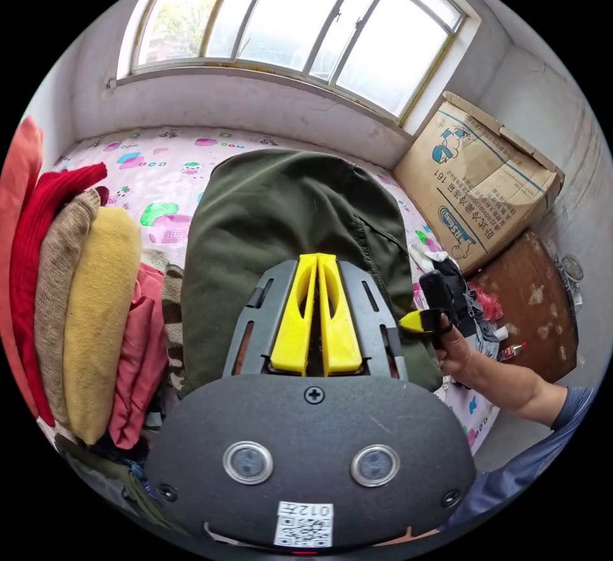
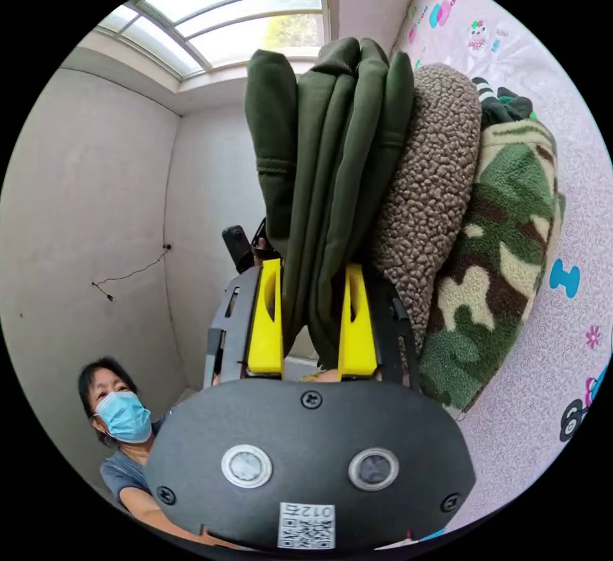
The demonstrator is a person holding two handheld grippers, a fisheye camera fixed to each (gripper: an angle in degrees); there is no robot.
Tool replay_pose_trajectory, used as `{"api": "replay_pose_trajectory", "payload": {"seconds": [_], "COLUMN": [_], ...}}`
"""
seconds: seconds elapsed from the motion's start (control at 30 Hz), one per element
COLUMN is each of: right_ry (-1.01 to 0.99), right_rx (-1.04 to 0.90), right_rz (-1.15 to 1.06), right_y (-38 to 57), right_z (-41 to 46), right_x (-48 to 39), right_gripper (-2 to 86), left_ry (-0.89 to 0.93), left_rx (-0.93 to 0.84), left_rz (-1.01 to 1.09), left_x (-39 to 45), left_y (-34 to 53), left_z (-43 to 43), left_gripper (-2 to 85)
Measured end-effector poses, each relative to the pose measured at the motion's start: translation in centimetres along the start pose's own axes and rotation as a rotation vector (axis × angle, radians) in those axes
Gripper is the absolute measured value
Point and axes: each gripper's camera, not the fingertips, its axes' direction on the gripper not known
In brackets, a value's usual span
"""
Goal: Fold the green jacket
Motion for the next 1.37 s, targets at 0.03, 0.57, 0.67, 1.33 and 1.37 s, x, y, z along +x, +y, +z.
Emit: {"api": "replay_pose_trajectory", "payload": {"seconds": [0.03, 0.57, 0.67, 1.33, 1.37], "right_ry": [-0.001, 1.004, 1.317, 1.918, 1.947], "right_rx": [0.053, 0.046, 0.212, 0.377, 0.318], "right_rz": [-0.029, -0.782, -0.923, -0.374, -0.398], "right_y": [0.9, 19.5, 25.3, 31.4, 29.2], "right_z": [-1.3, -4.9, -5.3, -46.1, -47.6], "right_x": [-0.8, -26.5, -31.0, -37.0, -36.7], "right_gripper": [11.6, 0.4, 0.5, 6.1, 7.2], "left_ry": [-0.002, -0.020, 0.017, 0.221, 0.237], "left_rx": [0.007, 0.244, 0.341, 0.013, -0.038], "left_rz": [-0.010, -0.061, 0.014, 0.375, 0.363], "left_x": [-0.2, 3.6, 8.2, 47.3, 48.1], "left_y": [0.5, 9.6, 13.2, 52.6, 54.2], "left_z": [0.3, -3.3, -4.0, 16.0, 17.3], "left_gripper": [-0.2, -0.2, -0.1, 0.1, 0.0]}}
